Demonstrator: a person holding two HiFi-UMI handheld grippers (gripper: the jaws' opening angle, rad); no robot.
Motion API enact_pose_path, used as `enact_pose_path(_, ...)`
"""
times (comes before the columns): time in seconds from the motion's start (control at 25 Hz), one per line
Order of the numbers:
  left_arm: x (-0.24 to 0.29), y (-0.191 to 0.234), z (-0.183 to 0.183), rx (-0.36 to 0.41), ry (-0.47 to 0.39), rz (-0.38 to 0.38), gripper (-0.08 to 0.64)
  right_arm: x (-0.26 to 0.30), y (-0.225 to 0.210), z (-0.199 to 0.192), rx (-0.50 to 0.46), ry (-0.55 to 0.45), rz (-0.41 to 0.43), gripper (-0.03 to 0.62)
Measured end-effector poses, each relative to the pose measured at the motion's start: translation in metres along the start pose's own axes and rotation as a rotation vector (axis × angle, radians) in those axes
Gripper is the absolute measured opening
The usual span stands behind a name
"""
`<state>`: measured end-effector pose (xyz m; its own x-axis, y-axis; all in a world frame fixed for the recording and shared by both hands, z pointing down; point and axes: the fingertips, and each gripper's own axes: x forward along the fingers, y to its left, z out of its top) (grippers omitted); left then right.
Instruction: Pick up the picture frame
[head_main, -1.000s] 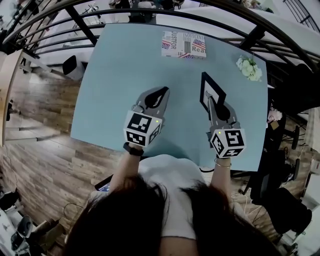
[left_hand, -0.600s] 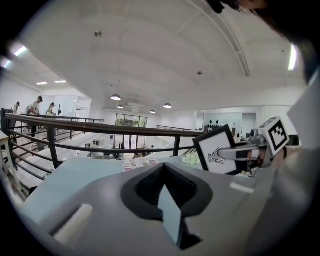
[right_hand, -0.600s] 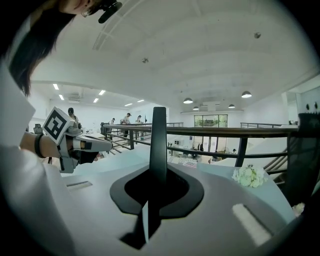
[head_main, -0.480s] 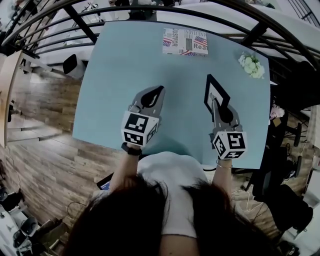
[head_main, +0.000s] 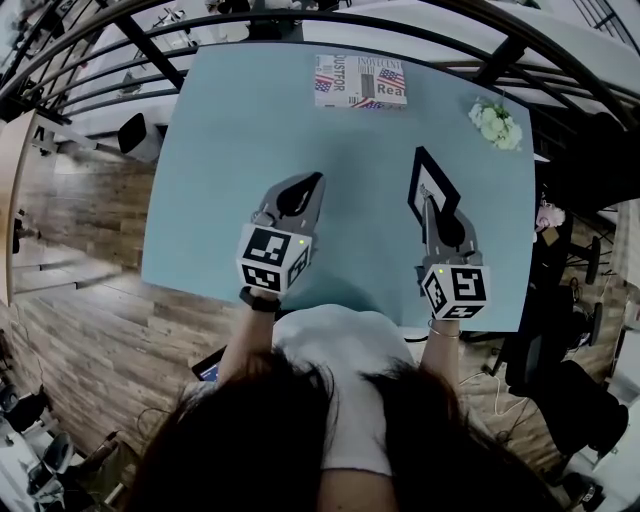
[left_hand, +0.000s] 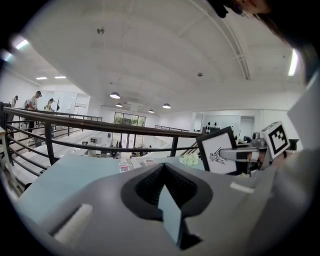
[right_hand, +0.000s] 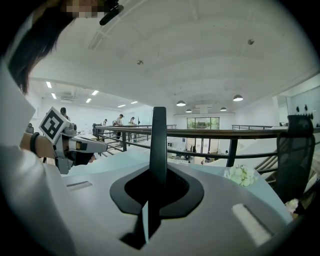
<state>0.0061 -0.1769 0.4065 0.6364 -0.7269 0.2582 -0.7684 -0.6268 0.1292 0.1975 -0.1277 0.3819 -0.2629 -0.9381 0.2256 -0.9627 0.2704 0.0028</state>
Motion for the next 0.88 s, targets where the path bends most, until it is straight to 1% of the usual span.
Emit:
enact_pose_path(0.28, -0.0022, 0.0036, 0.0007, -0.004, -0.004, 0.014, 0.057, 0.0033, 0.0020, 0.0007, 0.004, -0.002, 0.015, 0.014)
enact_pose_path(0.52, -0.0038, 0.0052, -0.0009, -0.018, -0.004, 0.023, 0.057, 0.0055, 0.0074, -0.0007, -0.008, 0.011, 0.047, 0.014)
enact_pose_path(0.88, -0.0053, 0.0064, -0.0015, -0.023, -0.011, 0.029, 0.057, 0.0060, 0.0059, -0.0006, -0.011, 0.009, 0.043, 0.014)
